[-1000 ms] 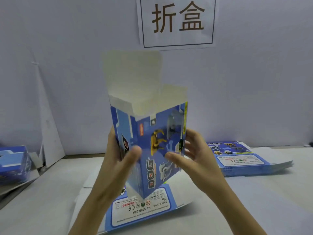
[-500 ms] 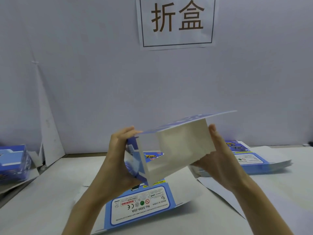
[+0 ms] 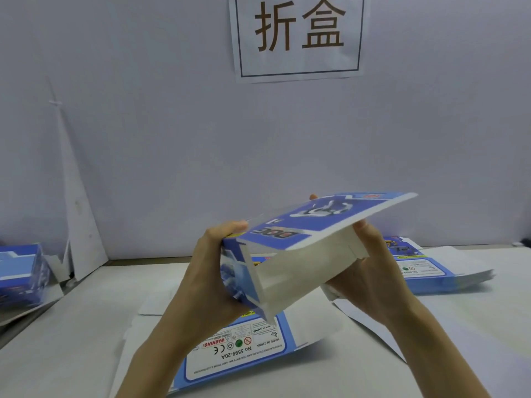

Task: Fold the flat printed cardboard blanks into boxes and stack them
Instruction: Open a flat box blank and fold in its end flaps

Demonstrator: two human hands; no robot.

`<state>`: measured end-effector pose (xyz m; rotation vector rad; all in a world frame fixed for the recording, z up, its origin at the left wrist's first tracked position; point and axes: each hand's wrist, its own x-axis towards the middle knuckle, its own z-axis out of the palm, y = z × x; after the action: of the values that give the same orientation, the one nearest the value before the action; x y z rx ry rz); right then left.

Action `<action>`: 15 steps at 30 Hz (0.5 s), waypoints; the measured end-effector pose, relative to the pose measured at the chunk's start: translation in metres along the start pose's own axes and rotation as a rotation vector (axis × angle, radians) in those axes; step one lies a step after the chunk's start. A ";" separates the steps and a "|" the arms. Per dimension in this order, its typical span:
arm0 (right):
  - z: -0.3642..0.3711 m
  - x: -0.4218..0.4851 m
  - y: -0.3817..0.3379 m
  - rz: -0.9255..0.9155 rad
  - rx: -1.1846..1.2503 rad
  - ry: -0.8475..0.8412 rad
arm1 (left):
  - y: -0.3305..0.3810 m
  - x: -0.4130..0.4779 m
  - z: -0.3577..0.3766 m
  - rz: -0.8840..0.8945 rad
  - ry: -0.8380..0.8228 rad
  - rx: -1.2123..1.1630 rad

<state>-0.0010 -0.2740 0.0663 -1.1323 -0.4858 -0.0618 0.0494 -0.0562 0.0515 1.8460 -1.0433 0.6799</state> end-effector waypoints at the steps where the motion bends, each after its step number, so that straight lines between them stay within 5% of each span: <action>1: 0.001 -0.001 -0.001 -0.015 -0.059 0.051 | -0.002 -0.001 0.002 0.018 -0.007 -0.005; 6: 0.000 0.000 0.007 -0.083 -0.526 0.367 | -0.001 0.001 -0.001 0.047 0.007 0.104; 15: 0.003 -0.001 -0.006 0.101 -0.998 0.357 | -0.009 -0.005 -0.014 -0.182 -0.141 -0.012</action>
<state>-0.0047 -0.2747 0.0721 -2.0678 -0.0440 -0.4482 0.0545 -0.0393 0.0501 1.9731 -0.9515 0.4400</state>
